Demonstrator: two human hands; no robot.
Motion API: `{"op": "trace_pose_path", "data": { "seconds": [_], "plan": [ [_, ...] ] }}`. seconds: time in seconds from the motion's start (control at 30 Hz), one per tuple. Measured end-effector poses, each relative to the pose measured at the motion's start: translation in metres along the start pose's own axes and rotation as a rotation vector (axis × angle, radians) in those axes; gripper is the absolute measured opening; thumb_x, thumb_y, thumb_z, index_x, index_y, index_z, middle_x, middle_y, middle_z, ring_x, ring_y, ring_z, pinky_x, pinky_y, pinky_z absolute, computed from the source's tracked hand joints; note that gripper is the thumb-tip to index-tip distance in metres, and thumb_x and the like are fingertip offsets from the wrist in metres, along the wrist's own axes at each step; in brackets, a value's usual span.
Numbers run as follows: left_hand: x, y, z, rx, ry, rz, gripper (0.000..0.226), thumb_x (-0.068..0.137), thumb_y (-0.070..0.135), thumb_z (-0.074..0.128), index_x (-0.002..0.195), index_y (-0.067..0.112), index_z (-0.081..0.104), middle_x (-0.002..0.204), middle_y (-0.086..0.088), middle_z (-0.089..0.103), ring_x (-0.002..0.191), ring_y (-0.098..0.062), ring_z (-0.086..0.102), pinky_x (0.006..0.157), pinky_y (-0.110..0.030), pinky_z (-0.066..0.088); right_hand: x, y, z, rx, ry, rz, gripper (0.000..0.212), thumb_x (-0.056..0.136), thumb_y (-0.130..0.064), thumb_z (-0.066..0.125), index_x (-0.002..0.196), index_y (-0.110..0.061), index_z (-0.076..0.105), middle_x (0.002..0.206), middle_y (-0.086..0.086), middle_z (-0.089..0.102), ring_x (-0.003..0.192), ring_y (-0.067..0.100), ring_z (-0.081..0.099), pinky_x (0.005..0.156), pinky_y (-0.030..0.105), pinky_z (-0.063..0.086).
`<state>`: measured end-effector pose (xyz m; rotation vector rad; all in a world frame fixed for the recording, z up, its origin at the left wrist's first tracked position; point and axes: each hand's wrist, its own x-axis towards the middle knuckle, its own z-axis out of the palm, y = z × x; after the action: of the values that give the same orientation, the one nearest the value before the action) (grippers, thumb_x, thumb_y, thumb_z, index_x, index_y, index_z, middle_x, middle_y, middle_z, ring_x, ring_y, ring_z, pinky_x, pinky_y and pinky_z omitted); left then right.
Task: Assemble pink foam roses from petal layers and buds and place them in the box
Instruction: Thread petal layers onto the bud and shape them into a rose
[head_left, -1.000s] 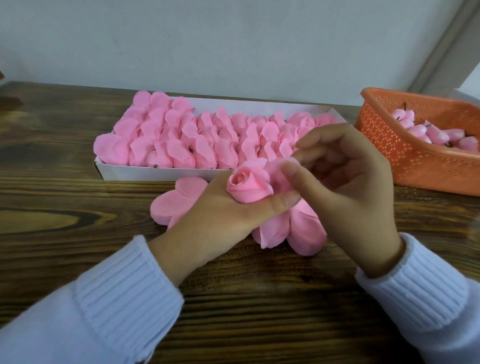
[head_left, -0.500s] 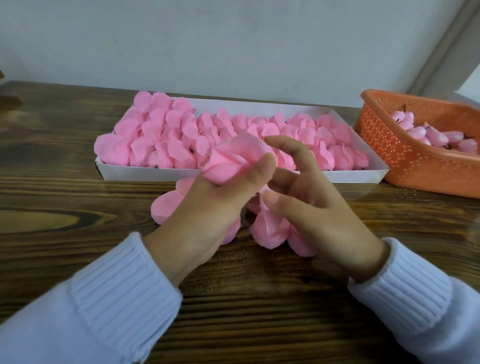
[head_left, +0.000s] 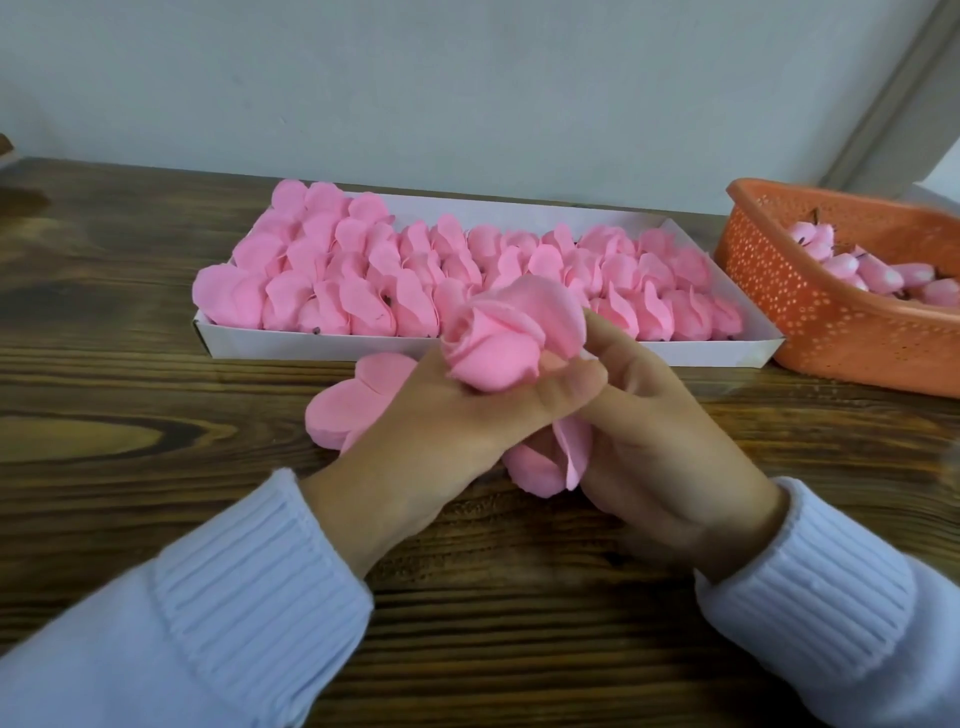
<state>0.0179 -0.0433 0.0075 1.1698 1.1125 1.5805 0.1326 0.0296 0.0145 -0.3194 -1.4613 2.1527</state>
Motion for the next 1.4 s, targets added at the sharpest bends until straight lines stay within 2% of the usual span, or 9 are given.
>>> {"op": "trace_pose_path", "data": {
  "seconds": [0.17,0.3,0.47,0.6,0.77,0.9,1.07,1.2,1.4],
  "plan": [
    [0.001,0.003,-0.007,-0.03,-0.104,0.0,0.038,0.063,0.028,0.075,0.093,0.009,0.064,0.09,-0.024,0.067,0.081,-0.031,0.066,0.059,-0.03,0.055,-0.002,-0.004,-0.002,0.109,-0.116,0.083,0.035,0.078,-0.006,0.06,0.114,-0.008,0.06,0.098,0.017,0.067,0.083,0.021,0.067,0.063,0.028,0.056],
    [0.001,0.004,-0.005,-0.114,-0.146,0.023,0.03,0.076,0.02,0.068,0.102,0.004,0.063,0.092,0.0,0.073,0.08,-0.016,0.07,0.052,-0.017,0.052,0.0,-0.007,-0.007,0.034,-0.087,0.132,0.043,0.076,-0.011,0.062,0.118,-0.005,0.058,0.108,0.014,0.069,0.099,0.024,0.067,0.087,0.036,0.054],
    [0.0,0.006,-0.003,0.047,-0.009,0.106,0.014,0.076,0.034,0.071,0.089,0.034,0.075,0.07,0.007,0.072,0.062,-0.001,0.066,0.05,-0.014,0.049,0.002,-0.013,-0.012,-0.055,0.018,0.175,0.044,0.078,-0.012,0.059,0.121,-0.003,0.057,0.101,0.019,0.068,0.086,0.024,0.069,0.074,0.027,0.059],
    [0.0,0.005,-0.003,0.033,0.164,0.097,0.019,0.077,0.037,0.071,0.088,0.021,0.074,0.043,0.013,0.048,0.032,-0.002,0.039,0.035,-0.01,0.031,0.003,-0.015,-0.015,-0.122,0.158,0.05,0.044,0.068,-0.007,0.066,0.111,0.001,0.056,0.075,0.012,0.07,0.067,0.02,0.069,0.058,0.021,0.054],
    [0.002,0.006,0.0,0.085,0.233,0.086,0.019,0.074,0.043,0.074,0.089,0.032,0.074,0.071,-0.029,0.058,0.061,-0.029,0.051,0.058,-0.039,0.039,0.0,-0.014,-0.014,-0.509,0.271,-0.351,0.028,0.078,-0.005,0.072,0.101,-0.011,0.058,0.075,0.0,0.072,0.069,0.013,0.068,0.065,0.026,0.055],
    [0.001,0.005,0.0,0.126,0.174,0.11,0.005,0.073,0.039,0.074,0.068,0.038,0.072,0.052,0.012,0.061,0.046,0.001,0.055,0.042,-0.013,0.041,-0.004,-0.014,-0.009,-0.671,0.275,-0.579,0.028,0.081,-0.002,0.069,0.1,-0.015,0.054,0.078,-0.001,0.072,0.072,0.009,0.068,0.066,0.021,0.051],
    [-0.004,0.009,0.005,0.114,-0.043,0.164,0.006,0.077,0.025,0.061,0.073,0.027,0.064,0.04,0.023,0.052,0.037,0.014,0.049,0.04,0.002,0.033,-0.007,-0.014,-0.005,-0.722,0.277,-0.656,0.031,0.08,-0.004,0.071,0.1,-0.02,0.052,0.08,0.002,0.073,0.067,0.02,0.068,0.061,0.036,0.055],
    [-0.003,0.007,0.006,0.217,-0.086,0.167,0.01,0.075,0.029,0.063,0.073,0.039,0.066,0.045,0.028,0.054,0.044,0.017,0.051,0.045,0.004,0.033,-0.007,-0.015,-0.005,-0.67,0.277,-0.652,0.032,0.078,0.0,0.07,0.099,-0.016,0.052,0.08,0.0,0.073,0.064,0.014,0.067,0.059,0.022,0.051],
    [-0.002,0.009,0.003,0.246,-0.047,0.122,0.016,0.066,0.028,0.07,0.078,0.02,0.062,0.048,0.026,0.056,0.045,0.014,0.052,0.045,0.001,0.035,-0.007,-0.016,-0.003,-0.572,0.215,-0.651,0.033,0.076,0.0,0.071,0.099,-0.015,0.052,0.084,-0.003,0.07,0.07,0.011,0.067,0.066,0.022,0.054]
  ]
}}
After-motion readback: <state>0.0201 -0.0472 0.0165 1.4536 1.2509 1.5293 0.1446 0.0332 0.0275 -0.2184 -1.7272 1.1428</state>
